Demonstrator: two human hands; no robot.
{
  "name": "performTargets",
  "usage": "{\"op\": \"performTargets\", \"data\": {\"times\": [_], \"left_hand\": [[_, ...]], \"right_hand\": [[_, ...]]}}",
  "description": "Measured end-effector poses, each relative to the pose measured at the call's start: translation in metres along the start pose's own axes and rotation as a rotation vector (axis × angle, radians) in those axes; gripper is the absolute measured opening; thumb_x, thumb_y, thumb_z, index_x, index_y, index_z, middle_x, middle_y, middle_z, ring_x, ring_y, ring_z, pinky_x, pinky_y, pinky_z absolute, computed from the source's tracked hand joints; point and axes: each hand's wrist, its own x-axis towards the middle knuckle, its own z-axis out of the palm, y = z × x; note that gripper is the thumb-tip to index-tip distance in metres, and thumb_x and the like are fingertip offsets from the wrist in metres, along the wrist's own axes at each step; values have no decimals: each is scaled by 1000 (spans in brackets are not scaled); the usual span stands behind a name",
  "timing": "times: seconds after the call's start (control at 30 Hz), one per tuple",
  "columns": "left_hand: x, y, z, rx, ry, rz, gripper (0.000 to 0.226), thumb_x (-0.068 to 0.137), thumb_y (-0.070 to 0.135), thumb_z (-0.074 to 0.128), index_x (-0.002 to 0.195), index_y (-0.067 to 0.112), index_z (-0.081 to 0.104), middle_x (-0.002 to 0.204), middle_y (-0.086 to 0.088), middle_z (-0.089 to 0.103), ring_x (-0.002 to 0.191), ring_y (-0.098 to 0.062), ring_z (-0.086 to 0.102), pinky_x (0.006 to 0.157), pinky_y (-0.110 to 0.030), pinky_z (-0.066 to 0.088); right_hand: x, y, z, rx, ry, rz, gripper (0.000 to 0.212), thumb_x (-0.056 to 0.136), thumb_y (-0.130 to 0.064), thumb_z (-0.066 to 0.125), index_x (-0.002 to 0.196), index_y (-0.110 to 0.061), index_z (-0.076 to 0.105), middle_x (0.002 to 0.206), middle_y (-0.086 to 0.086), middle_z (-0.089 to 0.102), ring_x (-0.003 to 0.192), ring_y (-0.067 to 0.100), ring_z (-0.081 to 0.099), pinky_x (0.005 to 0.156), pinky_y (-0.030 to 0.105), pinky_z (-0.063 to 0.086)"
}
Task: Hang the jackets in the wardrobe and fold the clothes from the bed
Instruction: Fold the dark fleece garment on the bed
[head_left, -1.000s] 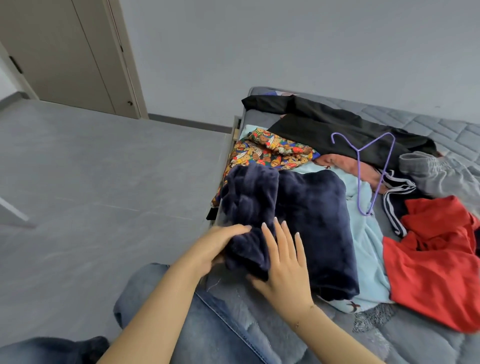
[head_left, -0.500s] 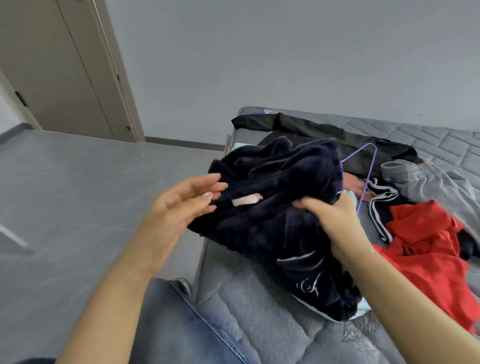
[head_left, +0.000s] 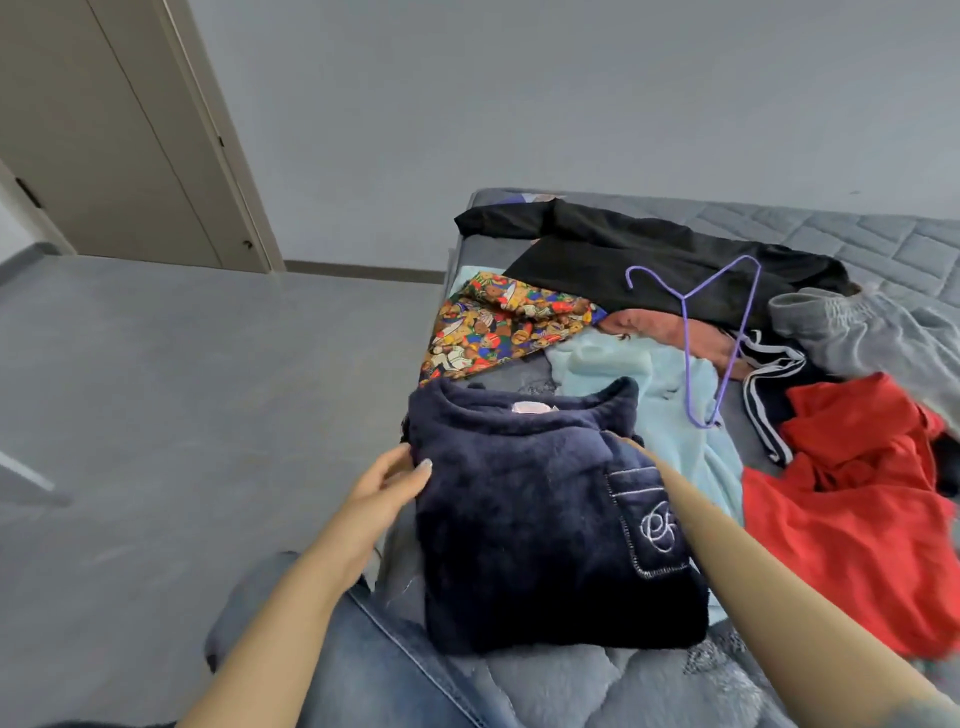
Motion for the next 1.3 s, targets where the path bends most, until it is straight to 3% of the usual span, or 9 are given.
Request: {"op": "performTargets", "data": {"times": [0.07, 0.17, 0.27, 0.43, 0.63, 0.87, 1.0, 1.2, 1.3], "left_hand": [[7, -9, 14, -40, -29, -62, 68, 74, 55, 69, 136, 35, 49, 134, 15, 53, 119, -1, 53, 102, -27, 44], [22, -4, 34, -90, 0, -64, 75, 74, 58, 71, 140, 35, 43, 127, 19, 55, 115, -4, 54, 91, -24, 45], [39, 2, 48, -70, -4, -67, 68, 75, 60, 72, 134, 34, 51, 124, 14, 61, 112, -10, 59, 96, -33, 50], [66, 29, 58, -303, -194, -64, 57, 62, 69, 78, 106, 33, 74, 110, 1, 74, 101, -19, 71, 80, -34, 58], [104, 16, 61, -71, 199, 15, 43, 70, 46, 83, 101, 21, 70, 95, -1, 75, 88, -22, 72, 71, -30, 56], [43, -3, 39, -63, 49, -156, 82, 55, 67, 78, 120, 23, 53, 112, 1, 68, 100, -16, 67, 80, -31, 54], [-22, -29, 8, 270, -237, -261, 89, 51, 82, 72, 123, 34, 51, 122, 17, 60, 114, -2, 57, 93, -25, 46], [-44, -47, 15, 487, -355, -128, 46, 79, 39, 78, 117, 43, 52, 116, 25, 62, 110, 7, 57, 98, -16, 43], [-50, -49, 13, 483, -250, -4, 38, 77, 33, 81, 106, 44, 60, 102, 29, 69, 99, 11, 62, 89, -12, 48]], "right_hand": [[0, 10, -6, 43, 27, -15, 39, 103, -25, 47, 137, -8, 54, 128, 15, 61, 112, 27, 60, 101, 38, 46], [-10, 18, -12, 275, 3, 56, 40, 89, -52, 59, 105, -17, 74, 93, 13, 75, 80, 26, 73, 68, 31, 59], [-14, 33, -16, 348, -62, 12, 68, 62, -71, 73, 110, -23, 74, 102, 9, 75, 93, 24, 73, 77, 34, 57], [-7, 50, -9, 250, -4, -40, 73, 59, -59, 85, 121, -31, 59, 106, 0, 75, 95, 20, 73, 86, 39, 56], [-1, 60, -4, 209, 175, -161, 32, 83, -31, 76, 111, -20, 66, 90, -1, 76, 76, 8, 72, 60, 15, 52], [-12, 65, -6, 260, 209, -189, 16, 91, -27, 68, 102, -15, 67, 86, 0, 73, 71, 3, 69, 60, 13, 50], [-45, 89, -13, 305, 341, -264, 14, 91, -30, 66, 97, -18, 69, 81, -10, 72, 72, -2, 65, 62, 10, 49], [-94, 144, 0, 157, 456, -388, 20, 85, -25, 72, 78, -9, 63, 96, -3, 63, 88, 0, 57, 73, 8, 41], [-98, 152, 0, 124, 461, -413, 27, 88, -21, 71, 71, -5, 56, 71, -3, 54, 65, 6, 47, 62, 19, 38]]}}
